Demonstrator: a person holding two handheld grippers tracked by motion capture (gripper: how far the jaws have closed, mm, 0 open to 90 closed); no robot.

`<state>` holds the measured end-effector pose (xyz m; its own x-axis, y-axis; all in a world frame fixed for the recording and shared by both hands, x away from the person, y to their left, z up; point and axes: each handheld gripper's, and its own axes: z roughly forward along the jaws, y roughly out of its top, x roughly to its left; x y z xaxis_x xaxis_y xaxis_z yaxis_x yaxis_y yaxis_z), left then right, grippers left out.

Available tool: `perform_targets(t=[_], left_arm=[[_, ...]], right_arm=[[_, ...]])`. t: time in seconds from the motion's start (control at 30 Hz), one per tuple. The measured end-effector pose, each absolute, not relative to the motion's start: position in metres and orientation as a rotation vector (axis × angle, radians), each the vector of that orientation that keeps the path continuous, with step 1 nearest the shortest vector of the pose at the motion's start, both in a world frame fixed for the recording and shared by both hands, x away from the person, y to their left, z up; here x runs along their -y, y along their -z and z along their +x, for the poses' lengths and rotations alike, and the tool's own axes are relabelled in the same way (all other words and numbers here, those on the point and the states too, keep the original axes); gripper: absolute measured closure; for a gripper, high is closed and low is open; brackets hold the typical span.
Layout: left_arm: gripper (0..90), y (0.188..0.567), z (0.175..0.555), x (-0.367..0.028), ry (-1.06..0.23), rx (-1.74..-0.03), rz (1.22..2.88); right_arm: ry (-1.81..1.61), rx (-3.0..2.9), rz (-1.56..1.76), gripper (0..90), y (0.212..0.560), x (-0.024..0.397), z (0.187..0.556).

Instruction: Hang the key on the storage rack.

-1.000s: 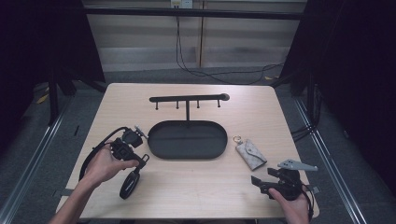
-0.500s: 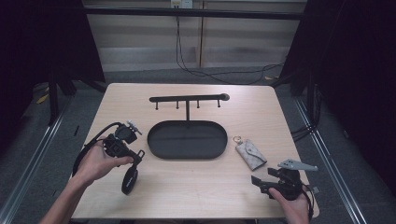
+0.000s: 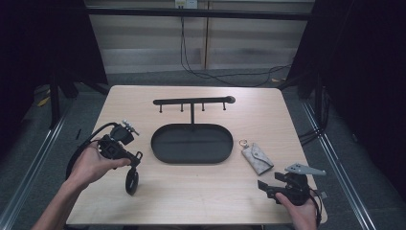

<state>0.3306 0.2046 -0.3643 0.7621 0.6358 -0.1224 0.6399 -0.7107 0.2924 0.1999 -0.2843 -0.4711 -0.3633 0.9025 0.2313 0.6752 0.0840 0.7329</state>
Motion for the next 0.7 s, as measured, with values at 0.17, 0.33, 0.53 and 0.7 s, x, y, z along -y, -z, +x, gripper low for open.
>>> perform_targets(t=[0.17, 0.33, 0.53, 0.7], left_arm=[[70.8, 0.355, 0.330, -0.205, 0.000, -0.989, 2.650], [70.8, 0.349, 0.331, -0.206, -0.010, -1.004, 2.653], [70.8, 0.343, 0.333, -0.207, -0.038, -1.023, 2.650], [70.8, 0.338, 0.336, -0.208, -0.044, -1.036, 2.665]], right_arm=[[-1.155, -2.081, 1.577, 18.8, 0.471, 0.285, 0.200], [-1.154, -2.083, 1.573, 18.8, 0.471, 0.284, 0.200], [-1.154, -2.083, 1.574, 18.8, 0.471, 0.284, 0.200], [-1.153, -2.084, 1.572, 18.8, 0.471, 0.284, 0.200]])
